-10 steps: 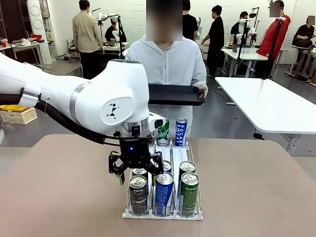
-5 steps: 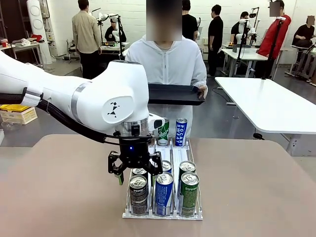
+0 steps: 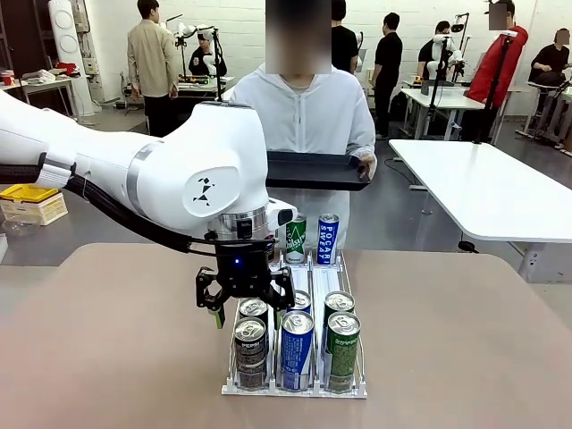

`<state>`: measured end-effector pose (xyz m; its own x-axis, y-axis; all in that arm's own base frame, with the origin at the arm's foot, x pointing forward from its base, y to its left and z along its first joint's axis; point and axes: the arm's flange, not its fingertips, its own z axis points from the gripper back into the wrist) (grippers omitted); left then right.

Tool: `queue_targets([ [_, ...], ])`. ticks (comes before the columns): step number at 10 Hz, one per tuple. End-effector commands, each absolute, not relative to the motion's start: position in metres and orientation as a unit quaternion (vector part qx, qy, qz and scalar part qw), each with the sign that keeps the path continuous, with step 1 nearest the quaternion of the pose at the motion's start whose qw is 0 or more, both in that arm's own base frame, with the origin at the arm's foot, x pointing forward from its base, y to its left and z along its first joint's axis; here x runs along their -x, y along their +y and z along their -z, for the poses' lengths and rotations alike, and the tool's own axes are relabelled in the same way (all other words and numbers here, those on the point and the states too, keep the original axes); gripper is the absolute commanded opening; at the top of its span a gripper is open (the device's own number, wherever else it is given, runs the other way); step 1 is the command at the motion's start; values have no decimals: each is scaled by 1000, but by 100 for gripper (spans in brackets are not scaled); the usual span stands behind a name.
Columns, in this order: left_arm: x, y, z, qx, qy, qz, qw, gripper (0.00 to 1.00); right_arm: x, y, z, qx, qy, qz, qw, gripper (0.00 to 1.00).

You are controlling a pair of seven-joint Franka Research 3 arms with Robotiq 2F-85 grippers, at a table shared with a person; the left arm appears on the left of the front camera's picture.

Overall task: Retrieve and hand over the desired beverage to the person.
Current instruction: Pick up a can of the same type that the person held from the Automatic Can Dispenser.

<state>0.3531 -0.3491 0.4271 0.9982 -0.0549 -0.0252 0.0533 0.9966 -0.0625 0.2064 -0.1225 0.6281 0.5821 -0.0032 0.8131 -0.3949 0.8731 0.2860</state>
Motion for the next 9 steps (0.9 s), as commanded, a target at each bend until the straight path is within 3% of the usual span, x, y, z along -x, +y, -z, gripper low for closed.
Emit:
queue_targets([
  [1,-356,-350,-425,17,2,19,1000,100,-207,-122,-626,-226,-443,-113,860,100],
  [9,-360,-350,-412,6,16,18,1000,100,-207,-122,-626,-226,-443,-113,860,100],
])
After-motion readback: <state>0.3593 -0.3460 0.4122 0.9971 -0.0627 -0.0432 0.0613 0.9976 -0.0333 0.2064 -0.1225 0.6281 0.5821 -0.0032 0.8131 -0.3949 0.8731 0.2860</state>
